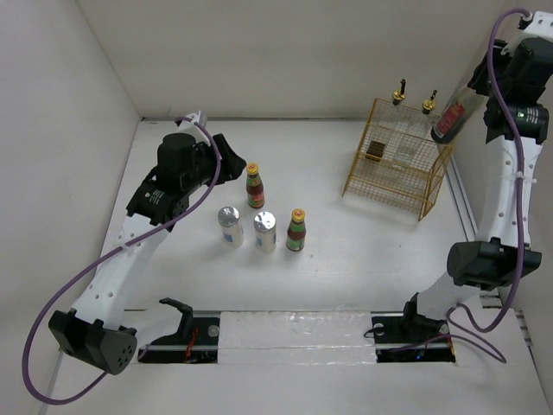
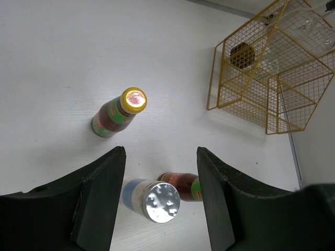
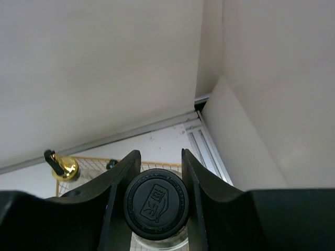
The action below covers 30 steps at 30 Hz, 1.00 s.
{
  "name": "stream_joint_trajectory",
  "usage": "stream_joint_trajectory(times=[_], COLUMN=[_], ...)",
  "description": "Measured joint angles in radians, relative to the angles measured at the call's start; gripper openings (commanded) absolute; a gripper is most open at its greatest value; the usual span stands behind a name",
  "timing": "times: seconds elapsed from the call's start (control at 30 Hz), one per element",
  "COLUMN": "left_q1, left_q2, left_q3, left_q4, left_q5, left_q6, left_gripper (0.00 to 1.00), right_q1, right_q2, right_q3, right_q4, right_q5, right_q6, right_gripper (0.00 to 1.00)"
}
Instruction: Organize the condiment bottles
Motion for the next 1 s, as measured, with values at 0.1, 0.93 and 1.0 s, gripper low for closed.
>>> stream_joint_trajectory(times=[0.1, 0.93, 1.0], left_q1=[0.000, 0.000, 0.000], left_q2=[0.000, 0.027, 0.029], left_q3=[0.000, 0.000, 0.000], left_q4=[0.002, 0.016, 0.018], left_q5=[0.006, 0.017, 0.017], left_q6=[0.000, 0.000, 0.000], left_gripper=[0.52, 0.52, 0.52], right_q1=[-0.010, -0.056, -0.050], right_q2=[0.034, 0.228, 0.217], right_q3=[0.057, 0.145, 0.105], right_q4=[0.011, 0.100, 0.138], right_q5=[-0.014, -0.109, -0.111], right_q6=[0.015, 0.022, 0.015], right_gripper=[0.00, 0.00, 0.00])
